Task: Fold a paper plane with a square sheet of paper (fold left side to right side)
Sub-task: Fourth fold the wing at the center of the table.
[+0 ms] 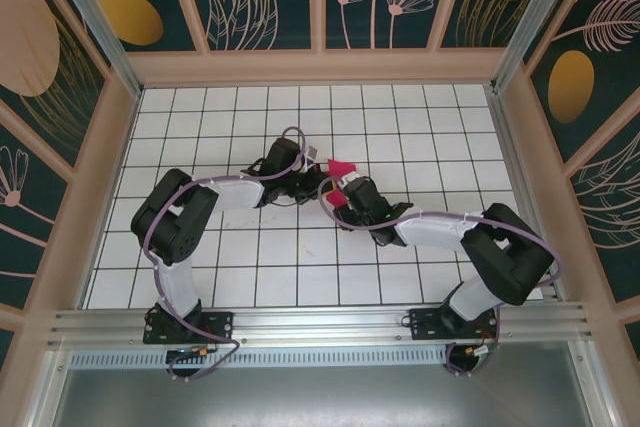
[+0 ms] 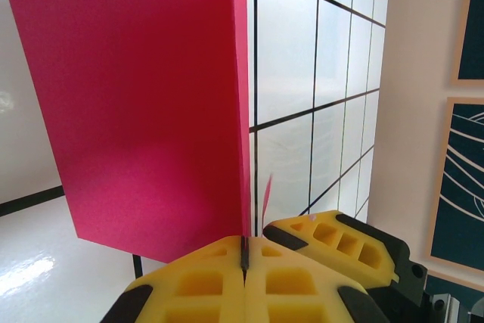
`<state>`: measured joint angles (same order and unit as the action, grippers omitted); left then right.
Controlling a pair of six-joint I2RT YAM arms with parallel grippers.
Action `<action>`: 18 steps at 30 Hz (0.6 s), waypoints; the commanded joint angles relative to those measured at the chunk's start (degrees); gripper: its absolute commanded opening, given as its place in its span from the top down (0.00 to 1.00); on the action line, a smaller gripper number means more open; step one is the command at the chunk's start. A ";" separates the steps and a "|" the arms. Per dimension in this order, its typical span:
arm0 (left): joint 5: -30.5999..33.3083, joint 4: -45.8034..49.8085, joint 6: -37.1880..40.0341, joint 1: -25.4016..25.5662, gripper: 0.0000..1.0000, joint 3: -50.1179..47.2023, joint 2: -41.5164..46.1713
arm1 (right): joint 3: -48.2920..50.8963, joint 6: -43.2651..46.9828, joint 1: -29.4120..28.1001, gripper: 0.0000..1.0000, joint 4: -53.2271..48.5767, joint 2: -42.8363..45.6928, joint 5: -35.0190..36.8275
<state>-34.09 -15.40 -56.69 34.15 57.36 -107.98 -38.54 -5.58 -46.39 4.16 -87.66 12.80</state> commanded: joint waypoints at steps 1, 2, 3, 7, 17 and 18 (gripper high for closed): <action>-1.00 -0.12 -0.42 0.30 0.98 0.45 1.15 | -1.29 1.04 -0.37 0.42 0.72 -1.45 2.76; -0.98 -0.03 -0.38 0.28 0.98 0.53 1.11 | -1.26 1.01 -0.37 0.43 0.73 -1.70 2.94; -0.98 0.09 -0.28 0.26 0.98 0.69 1.11 | -1.24 1.01 -0.37 0.44 0.80 -1.95 3.02; -0.91 0.57 -0.05 0.28 0.98 1.02 1.13 | -1.18 0.88 -0.37 0.49 1.02 -2.37 3.11; -0.83 1.66 0.51 0.25 0.96 1.91 0.93 | -0.48 0.33 -0.19 0.71 1.03 -2.95 1.65; -0.83 1.88 0.73 0.28 0.95 1.96 1.06 | -0.25 0.14 -0.11 0.72 1.22 -2.91 1.39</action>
<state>-34.06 -14.83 -56.69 34.15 57.74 -107.98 -38.54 -4.97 -46.39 4.36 -89.86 14.50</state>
